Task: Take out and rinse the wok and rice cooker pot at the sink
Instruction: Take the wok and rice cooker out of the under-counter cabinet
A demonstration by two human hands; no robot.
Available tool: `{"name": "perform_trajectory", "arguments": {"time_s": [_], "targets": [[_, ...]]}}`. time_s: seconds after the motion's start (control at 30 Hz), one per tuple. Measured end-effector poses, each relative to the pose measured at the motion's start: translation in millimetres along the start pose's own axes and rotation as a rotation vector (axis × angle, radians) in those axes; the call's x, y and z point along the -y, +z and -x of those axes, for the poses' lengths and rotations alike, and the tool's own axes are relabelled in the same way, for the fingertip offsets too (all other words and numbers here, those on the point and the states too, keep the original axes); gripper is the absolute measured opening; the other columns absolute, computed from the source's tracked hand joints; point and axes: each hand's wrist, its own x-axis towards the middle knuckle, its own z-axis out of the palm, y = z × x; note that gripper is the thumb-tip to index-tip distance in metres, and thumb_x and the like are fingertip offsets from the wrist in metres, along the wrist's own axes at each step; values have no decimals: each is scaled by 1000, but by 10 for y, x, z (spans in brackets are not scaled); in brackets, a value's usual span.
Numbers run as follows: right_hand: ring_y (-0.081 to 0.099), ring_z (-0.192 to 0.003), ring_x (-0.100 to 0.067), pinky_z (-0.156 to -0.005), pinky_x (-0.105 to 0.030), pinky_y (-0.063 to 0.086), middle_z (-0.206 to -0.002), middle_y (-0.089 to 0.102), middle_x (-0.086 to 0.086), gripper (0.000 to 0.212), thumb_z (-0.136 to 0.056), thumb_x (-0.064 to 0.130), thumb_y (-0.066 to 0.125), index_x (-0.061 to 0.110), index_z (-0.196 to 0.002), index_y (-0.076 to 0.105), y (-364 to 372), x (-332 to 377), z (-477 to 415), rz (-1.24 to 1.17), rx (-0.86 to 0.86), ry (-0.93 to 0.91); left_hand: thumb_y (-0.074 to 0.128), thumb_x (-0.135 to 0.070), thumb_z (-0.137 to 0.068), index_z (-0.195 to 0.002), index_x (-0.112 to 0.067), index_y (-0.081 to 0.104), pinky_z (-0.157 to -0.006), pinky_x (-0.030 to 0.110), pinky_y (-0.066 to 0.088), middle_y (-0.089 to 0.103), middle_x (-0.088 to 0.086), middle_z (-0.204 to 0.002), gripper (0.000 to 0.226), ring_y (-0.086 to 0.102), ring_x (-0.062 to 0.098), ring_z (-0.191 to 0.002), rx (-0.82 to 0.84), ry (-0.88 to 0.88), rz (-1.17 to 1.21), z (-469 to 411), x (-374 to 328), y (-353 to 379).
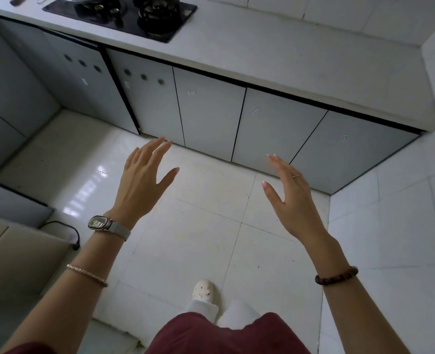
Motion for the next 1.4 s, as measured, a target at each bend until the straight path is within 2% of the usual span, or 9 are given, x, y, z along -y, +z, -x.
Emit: {"name": "perform_trajectory", "arguments": {"time_s": [0.33,0.5,0.7,0.87,1.0,1.4], "targets": [[22,-140,-5,-115,-32,24,-155,25,14,52,-100,42,40,39,-148,21,77,-275,-788,-14,-28,57,49,-43,-95,-145,-17,40,-115,47,27,42,5,-149,56,37,24,-139,73,29,28,-849,195,383],[23,-141,-7,-116,-33,23,-155,26,13,51,-100,42,40,38,-148,22,65,-478,-1311,-31,-25,54,52,-40,-95,-145,-18,40,-116,43,25,42,5,-149,56,38,25,-137,60,41,29,-1377,192,578],[23,-142,-7,-117,-34,21,-155,27,12,52,-100,40,40,35,-149,23,-56,-717,-2056,-41,-45,61,53,-38,-95,-145,-15,41,-115,48,27,43,8,-148,56,39,28,-136,62,48,10,-2164,136,766],[23,-141,-8,-115,-32,21,-154,28,11,53,-100,40,40,33,-149,24,-151,-870,-2600,-51,-45,72,46,-43,-96,-144,-14,41,-116,45,25,44,8,-148,57,38,26,-138,50,62,23,-2713,72,932],[23,-141,-8,-115,-31,22,-154,28,11,52,-100,40,40,33,-149,25,-173,-956,-2915,-65,-33,88,49,-42,-96,-144,-14,42,-116,46,26,44,8,-148,56,38,26,-137,63,73,36,-3039,75,1061],[25,-140,-6,-115,-32,24,-153,30,11,51,-100,38,41,33,-148,27,95,-1189,-3845,-124,-61,222,52,-39,-96,-144,-13,40,-116,44,25,41,7,-150,56,37,25,-138,126,176,82,-4408,448,1568]]}}
